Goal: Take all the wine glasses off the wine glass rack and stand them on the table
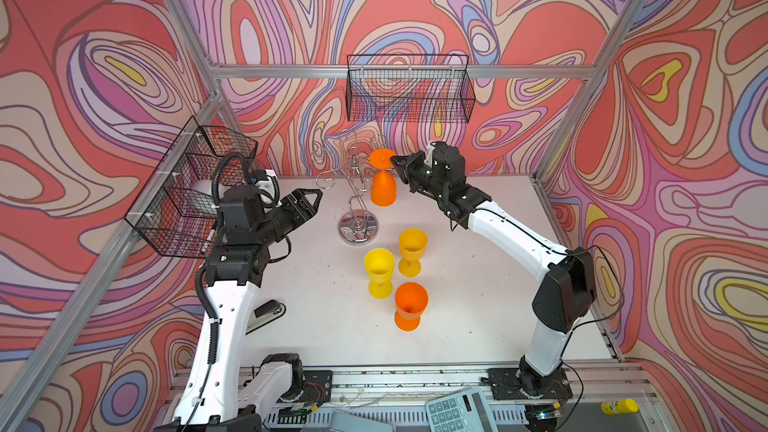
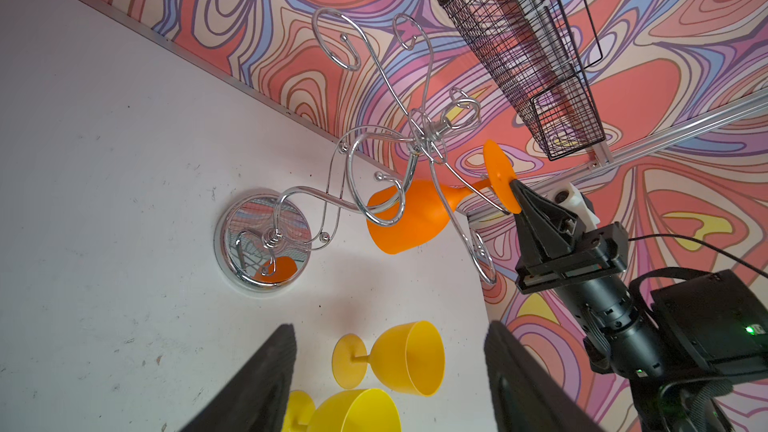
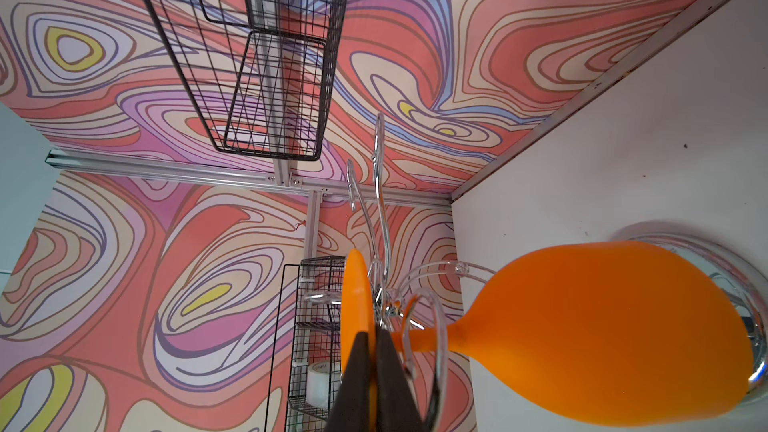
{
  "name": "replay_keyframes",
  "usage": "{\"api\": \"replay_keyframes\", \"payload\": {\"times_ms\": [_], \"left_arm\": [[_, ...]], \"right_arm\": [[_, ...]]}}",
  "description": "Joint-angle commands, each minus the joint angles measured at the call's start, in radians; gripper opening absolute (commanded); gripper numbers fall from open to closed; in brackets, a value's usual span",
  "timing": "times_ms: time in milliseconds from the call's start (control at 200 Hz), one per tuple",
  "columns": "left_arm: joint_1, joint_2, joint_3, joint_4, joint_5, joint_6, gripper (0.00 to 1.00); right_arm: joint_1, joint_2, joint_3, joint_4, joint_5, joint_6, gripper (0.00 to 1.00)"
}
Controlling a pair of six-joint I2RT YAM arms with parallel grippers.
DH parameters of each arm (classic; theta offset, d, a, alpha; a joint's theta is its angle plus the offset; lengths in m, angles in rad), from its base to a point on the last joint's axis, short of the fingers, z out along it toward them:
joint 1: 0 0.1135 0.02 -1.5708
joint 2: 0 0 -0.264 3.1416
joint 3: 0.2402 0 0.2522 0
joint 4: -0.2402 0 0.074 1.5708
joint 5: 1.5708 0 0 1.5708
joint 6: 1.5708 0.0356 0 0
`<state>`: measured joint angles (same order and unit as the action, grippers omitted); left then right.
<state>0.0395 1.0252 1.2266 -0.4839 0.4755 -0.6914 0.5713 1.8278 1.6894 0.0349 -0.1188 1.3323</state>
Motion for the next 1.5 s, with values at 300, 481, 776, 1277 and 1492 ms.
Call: {"api": "replay_keyframes", "payload": {"times_ms": [300,481,776,1277,1492], "left_arm": [[0.005,-0.022,0.013,-0.034,0.011,0.009,0.72],[0.003,-0.025,0.013,-0.043,0.01,0.014,0.72],[0.004,-0.03,0.011,-0.059,0.006,0.023,0.72],[0.005,-0.03,0.016,-0.061,0.006,0.024,0.72],[0.004,-0.033,0.009,-0.057,0.008,0.024,0.72]], "right_arm": [[-0.055,-0.036,-0.024,0.033,0.055,-0.007,0.0],[-0.078,-0.051,-0.046,0.043,0.058,-0.001,0.0],[-0.11,-0.097,-0.087,0.075,0.077,0.012,0.0],[-0.108,-0.097,-0.096,0.084,0.037,0.034,0.0],[-0.094,-0.113,-0.105,0.069,0.03,0.026,0.0]]}}
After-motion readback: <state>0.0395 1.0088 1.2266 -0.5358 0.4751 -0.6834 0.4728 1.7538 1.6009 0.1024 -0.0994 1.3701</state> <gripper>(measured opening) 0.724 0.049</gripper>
